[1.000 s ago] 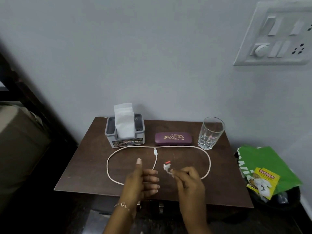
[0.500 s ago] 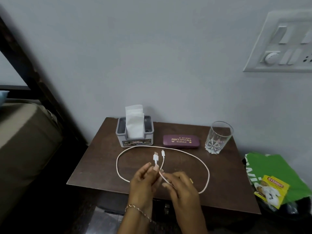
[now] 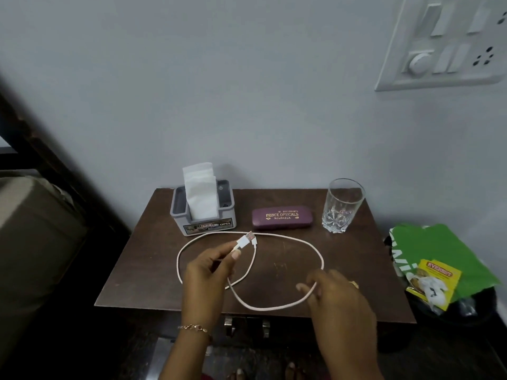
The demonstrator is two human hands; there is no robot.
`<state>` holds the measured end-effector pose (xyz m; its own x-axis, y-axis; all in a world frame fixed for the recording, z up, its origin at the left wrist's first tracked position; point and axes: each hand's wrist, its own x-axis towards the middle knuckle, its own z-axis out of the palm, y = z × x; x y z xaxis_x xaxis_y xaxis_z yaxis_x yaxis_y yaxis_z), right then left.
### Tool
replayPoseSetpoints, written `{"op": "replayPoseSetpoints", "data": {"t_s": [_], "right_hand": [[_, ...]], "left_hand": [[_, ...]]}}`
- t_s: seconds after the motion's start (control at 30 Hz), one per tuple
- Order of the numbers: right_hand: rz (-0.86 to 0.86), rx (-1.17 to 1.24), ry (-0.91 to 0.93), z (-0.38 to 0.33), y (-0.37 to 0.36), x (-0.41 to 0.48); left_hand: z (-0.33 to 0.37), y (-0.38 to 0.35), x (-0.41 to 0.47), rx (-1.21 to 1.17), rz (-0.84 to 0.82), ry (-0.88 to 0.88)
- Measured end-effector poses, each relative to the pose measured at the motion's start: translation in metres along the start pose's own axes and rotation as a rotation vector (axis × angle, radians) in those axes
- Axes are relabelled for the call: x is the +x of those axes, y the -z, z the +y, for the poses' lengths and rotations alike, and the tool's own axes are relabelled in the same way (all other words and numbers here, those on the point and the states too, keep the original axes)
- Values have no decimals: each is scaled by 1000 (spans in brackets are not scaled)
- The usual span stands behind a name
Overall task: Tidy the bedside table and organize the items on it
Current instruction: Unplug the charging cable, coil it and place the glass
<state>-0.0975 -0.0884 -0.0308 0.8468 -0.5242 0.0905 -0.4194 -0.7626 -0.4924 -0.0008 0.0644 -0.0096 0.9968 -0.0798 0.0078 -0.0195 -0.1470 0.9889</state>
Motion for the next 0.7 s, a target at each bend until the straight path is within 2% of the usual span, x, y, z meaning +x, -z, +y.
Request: {"op": "replayPoseSetpoints", "data": {"t_s": [0.07, 0.17, 0.23, 0.3, 0.4, 0.53, 0.7], "right_hand": [[-18, 406, -46, 7, -5, 5], [-223, 1090, -308, 2, -4, 13], [-267, 1395, -342, -2, -4, 16], [-223, 1441, -312, -1, -7, 16], [-234, 1386, -389, -7, 1, 12], [-342, 1265, -457, -7, 9, 9], [-475, 1288, -533, -8, 15, 8]], "left_hand": [[-4, 0, -1, 148, -32, -90], [-11, -4, -2, 374, -107, -226], [-15, -6, -2, 504, -153, -321], [-19, -9, -1, 648, -163, -403], [-19, -16, -4, 763, -180, -459], [-12, -26, -11, 790, -207, -412], [-5, -35, -15, 818, -266, -388]]}}
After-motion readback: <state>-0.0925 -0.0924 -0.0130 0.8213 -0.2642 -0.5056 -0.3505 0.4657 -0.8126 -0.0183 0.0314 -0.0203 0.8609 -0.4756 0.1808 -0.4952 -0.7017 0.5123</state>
